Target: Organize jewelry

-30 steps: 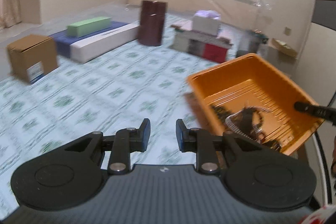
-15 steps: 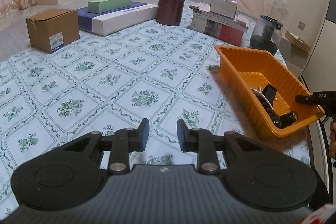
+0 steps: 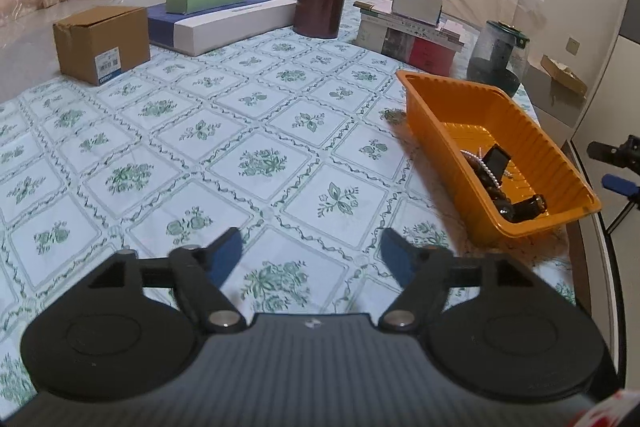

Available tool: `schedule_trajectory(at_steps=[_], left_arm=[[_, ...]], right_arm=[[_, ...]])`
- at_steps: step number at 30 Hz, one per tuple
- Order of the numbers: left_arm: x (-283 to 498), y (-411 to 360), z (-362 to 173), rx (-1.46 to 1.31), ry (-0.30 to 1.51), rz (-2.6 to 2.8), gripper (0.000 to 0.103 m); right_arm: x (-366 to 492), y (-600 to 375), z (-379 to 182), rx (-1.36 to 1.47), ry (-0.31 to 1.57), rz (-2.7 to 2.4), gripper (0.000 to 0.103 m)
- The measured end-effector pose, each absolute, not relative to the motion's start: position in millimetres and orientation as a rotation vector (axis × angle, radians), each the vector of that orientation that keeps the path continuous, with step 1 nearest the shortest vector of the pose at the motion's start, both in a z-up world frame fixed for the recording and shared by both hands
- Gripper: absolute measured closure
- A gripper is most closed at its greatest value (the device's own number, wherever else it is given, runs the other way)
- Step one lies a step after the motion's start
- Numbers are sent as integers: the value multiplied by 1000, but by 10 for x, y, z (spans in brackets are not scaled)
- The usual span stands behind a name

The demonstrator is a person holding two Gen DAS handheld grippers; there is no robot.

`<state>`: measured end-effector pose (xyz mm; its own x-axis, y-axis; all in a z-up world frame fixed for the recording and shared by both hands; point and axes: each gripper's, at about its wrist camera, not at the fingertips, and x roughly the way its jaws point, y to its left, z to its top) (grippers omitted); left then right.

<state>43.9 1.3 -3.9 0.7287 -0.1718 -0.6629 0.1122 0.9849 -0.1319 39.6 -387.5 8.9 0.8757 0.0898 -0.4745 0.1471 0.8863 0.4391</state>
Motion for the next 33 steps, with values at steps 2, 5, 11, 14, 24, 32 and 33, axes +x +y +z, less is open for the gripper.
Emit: schedule_trajectory(at_steps=[2, 5, 11, 14, 24, 32, 33], left_arm=[[407, 24, -18, -106, 739, -141, 11], [373, 44, 14, -136, 753, -137, 6], [255, 75, 105, -136, 761, -137, 3], [182, 70, 145, -122, 769, -107, 1], [-43, 87, 181, -159, 818, -82, 1], [-156, -8, 144, -117, 842, -55, 1], [-159, -19, 138, -114, 845, -52, 1]], right_arm=[[358, -3724, 210, 438, 535, -24, 24], [326, -3455, 291, 376, 605, 26, 21], [254, -2968, 325, 323, 709, 149, 20], [211, -2737, 319, 272, 744, 194, 20], [58, -2322, 146, 141, 845, 263, 19], [1, -2264, 118, 108, 859, 260, 19], [2, -2261, 112, 107, 860, 262, 19]])
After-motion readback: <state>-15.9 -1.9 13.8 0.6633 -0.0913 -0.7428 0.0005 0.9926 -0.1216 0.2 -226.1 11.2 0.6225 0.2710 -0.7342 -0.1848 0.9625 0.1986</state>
